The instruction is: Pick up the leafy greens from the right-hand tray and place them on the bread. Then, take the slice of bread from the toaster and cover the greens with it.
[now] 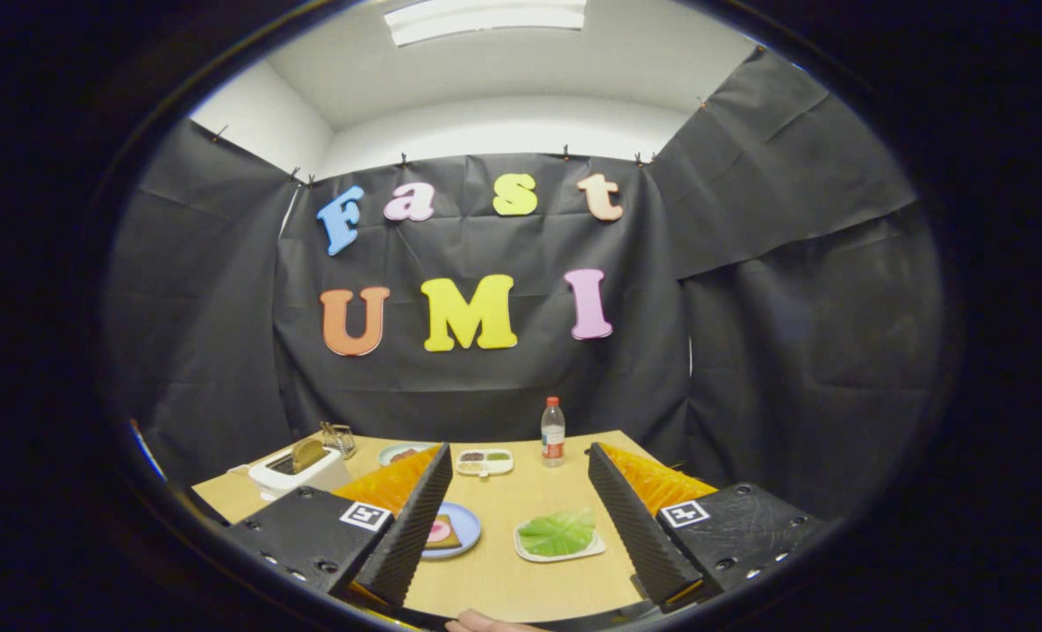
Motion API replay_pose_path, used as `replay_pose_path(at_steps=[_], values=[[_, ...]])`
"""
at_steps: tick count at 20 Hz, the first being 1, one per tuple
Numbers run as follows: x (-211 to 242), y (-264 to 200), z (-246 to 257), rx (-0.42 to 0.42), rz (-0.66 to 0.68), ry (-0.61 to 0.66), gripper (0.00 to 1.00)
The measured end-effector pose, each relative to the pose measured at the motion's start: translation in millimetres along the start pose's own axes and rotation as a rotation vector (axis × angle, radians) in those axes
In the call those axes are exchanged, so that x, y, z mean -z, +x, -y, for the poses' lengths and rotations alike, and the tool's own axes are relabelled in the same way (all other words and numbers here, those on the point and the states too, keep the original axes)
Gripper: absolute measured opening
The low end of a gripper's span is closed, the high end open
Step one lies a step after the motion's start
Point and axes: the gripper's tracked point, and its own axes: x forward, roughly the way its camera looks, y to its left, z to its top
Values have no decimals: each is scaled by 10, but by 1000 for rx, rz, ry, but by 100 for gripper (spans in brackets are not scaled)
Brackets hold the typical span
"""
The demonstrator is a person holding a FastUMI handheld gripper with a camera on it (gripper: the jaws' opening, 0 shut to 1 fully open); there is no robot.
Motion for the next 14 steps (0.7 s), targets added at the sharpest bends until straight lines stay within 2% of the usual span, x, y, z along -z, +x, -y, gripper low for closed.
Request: replay_pose_path(at_steps=[2,9,14], values=[[5,36,2,-11,0,23,95],[291,375,49,-35,-69,-23,95],[744,940,159,-39,-179,-30,95]])
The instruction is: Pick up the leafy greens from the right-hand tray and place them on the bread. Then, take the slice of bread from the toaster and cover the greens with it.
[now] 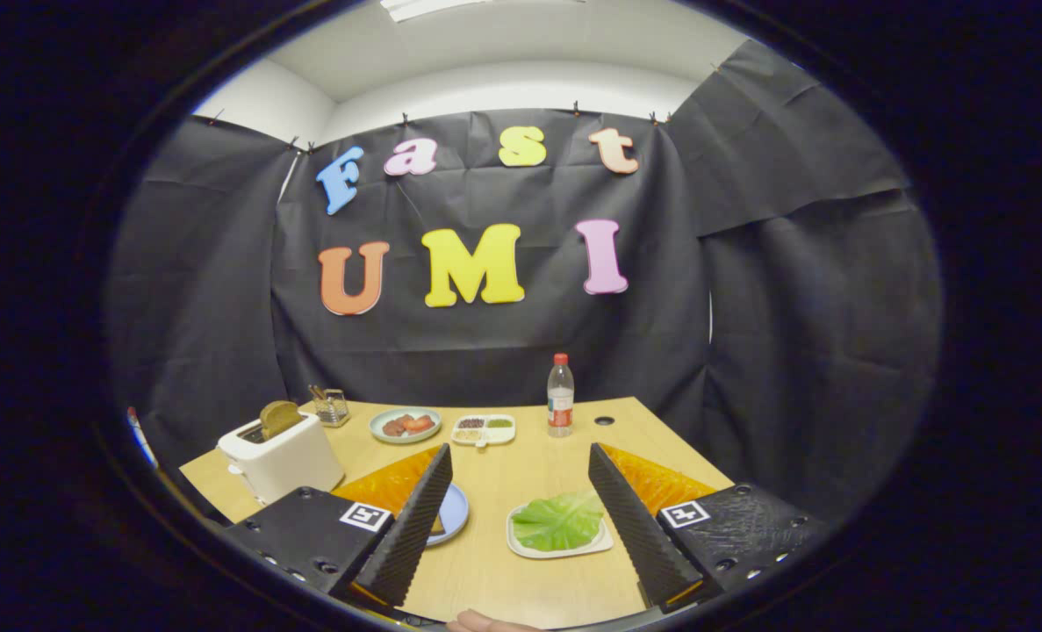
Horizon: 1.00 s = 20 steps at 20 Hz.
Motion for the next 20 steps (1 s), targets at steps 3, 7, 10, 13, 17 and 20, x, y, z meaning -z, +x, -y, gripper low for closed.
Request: replay_pose_path(at_steps=[3,7,10,13,17,20], values=[[244,501,235,55,-91,-29,95],[693,1154,480,99,-256,-101,96],[1070,1529,679,130,-393,-125,95],[1427,1739,862,180,-517,-127,95],[1638,1922,1054,235,-580,-142,95],[1730,1966,1064,230,-623,-160,93]])
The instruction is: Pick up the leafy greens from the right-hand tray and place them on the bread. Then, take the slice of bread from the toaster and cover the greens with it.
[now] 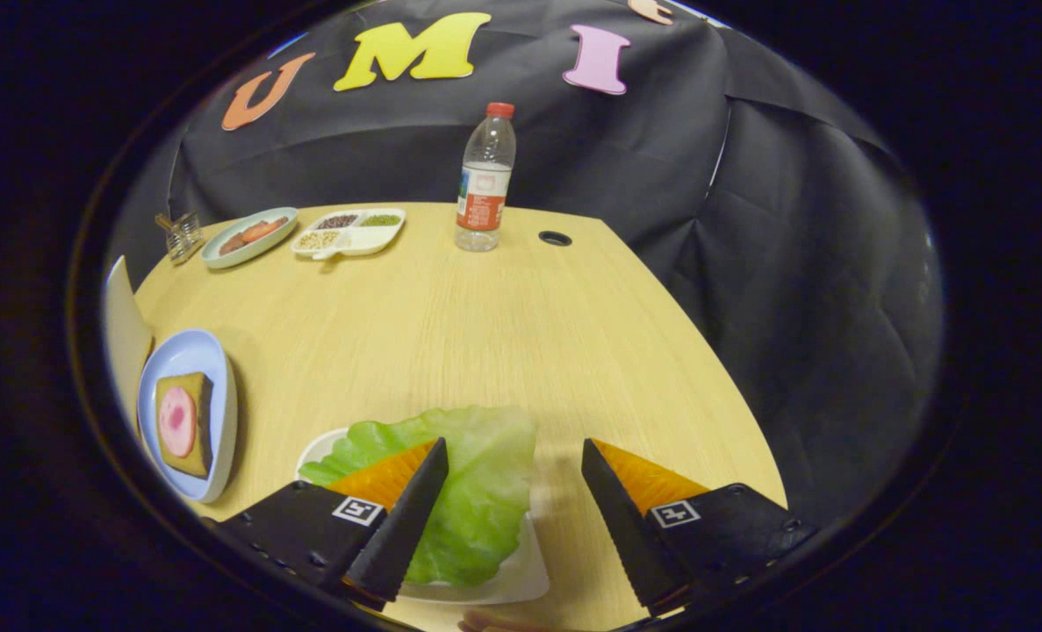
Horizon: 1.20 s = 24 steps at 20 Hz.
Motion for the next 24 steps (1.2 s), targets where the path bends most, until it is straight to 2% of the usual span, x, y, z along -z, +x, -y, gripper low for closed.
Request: replay_pose_path(at_steps=[2,5,7,9,12,15,24], values=[[-2,47,-123,-32,-10,4,88],[-44,27,-166,-18,-8,-16,48],[-86,43,-180,-11,13,-16,31],[-69,24,-237,-33,8,-16,2],[-6,-6,-318,-86,3,-21,4],[-20,-80,-305,-81,19,-21,0],[-474,-915,-401,-143,211,-2,0]])
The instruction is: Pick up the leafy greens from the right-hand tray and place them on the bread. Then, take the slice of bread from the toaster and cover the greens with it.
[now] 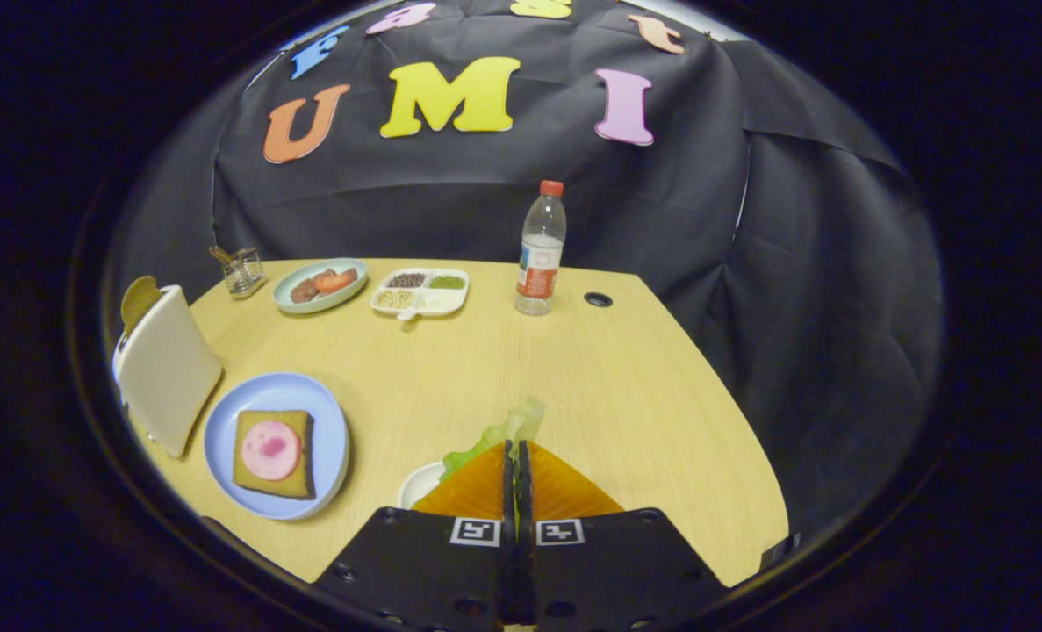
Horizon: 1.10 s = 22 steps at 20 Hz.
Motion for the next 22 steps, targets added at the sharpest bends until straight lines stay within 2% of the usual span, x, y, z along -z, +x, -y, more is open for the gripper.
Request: replay_pose_path(at_steps=[6,10,13,18,20,22], values=[[-277,-396,-296,-17,92,-53,0],[-382,-602,-669,-72,139,-91,0],[-315,-583,-800,-76,128,-136,0],[-58,-432,-820,-75,68,-128,0],[136,-335,-869,-103,25,-117,1],[339,-214,-879,-117,-16,-125,18]])
